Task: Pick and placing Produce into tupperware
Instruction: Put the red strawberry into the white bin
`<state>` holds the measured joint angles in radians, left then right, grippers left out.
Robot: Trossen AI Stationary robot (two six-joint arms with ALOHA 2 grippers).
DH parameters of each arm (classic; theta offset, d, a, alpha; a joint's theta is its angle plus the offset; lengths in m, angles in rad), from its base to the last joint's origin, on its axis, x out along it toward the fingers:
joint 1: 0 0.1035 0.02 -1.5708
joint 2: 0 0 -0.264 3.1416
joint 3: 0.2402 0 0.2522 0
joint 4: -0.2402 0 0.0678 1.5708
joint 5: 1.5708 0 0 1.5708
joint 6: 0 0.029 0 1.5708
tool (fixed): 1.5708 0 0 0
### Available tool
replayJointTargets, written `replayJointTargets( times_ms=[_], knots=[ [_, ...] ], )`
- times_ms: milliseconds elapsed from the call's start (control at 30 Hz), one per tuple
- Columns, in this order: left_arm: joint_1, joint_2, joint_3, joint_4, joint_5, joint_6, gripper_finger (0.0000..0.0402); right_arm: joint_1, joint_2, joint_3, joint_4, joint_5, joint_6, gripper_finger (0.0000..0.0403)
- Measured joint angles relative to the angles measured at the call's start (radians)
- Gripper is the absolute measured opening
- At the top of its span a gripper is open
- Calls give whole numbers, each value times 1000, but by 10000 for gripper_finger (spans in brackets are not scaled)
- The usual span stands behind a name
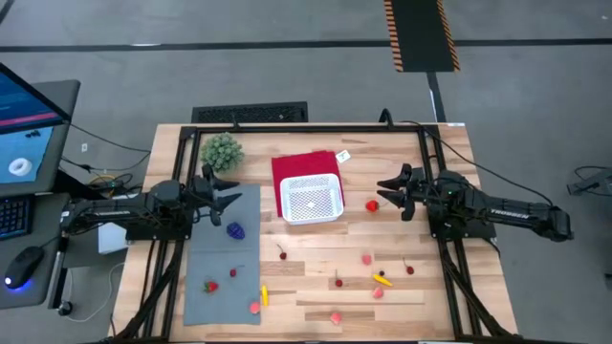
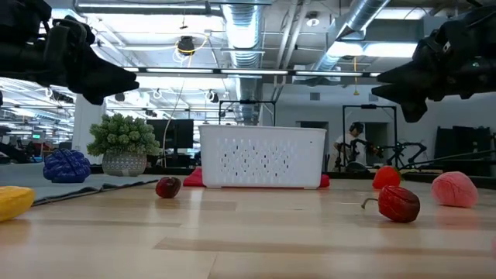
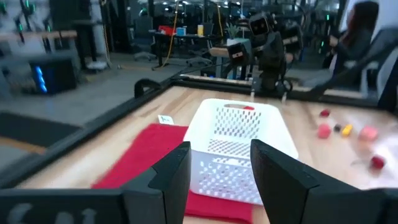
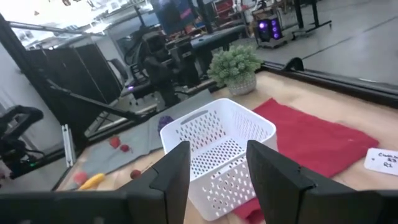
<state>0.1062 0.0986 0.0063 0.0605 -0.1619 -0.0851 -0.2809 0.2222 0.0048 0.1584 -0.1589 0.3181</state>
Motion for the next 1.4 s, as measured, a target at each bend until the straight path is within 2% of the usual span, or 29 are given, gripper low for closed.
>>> replayJointTargets(
  times_ms=[233,433,533,733,867,1000,1100,1200,1267,1400],
  knots=[
    [0,0,0,3,24,-138,158,46,0,3,20,-26,15,182],
    [0,0,0,23,22,-190,158,183,32,78,-81,-22,-12,182],
    [0,0,0,24,13,-190,158,261,83,134,-157,30,-50,182],
    [0,0,0,29,-20,-194,158,396,287,319,-408,260,-131,182],
    [0,0,0,29,-65,-194,158,420,468,465,-679,424,-59,182],
    [0,0,0,29,-84,-195,158,404,623,580,-782,414,52,182],
    [0,0,0,41,-86,-203,158,384,749,642,-944,408,123,182],
    [0,0,0,57,-86,-234,158,344,849,713,-1054,342,201,182],
    [0,0,0,78,-86,-239,158,324,914,736,-1142,319,200,182],
    [-1,0,0,81,-85,-242,158,306,1011,765,-1161,310,160,182]
  ],
)
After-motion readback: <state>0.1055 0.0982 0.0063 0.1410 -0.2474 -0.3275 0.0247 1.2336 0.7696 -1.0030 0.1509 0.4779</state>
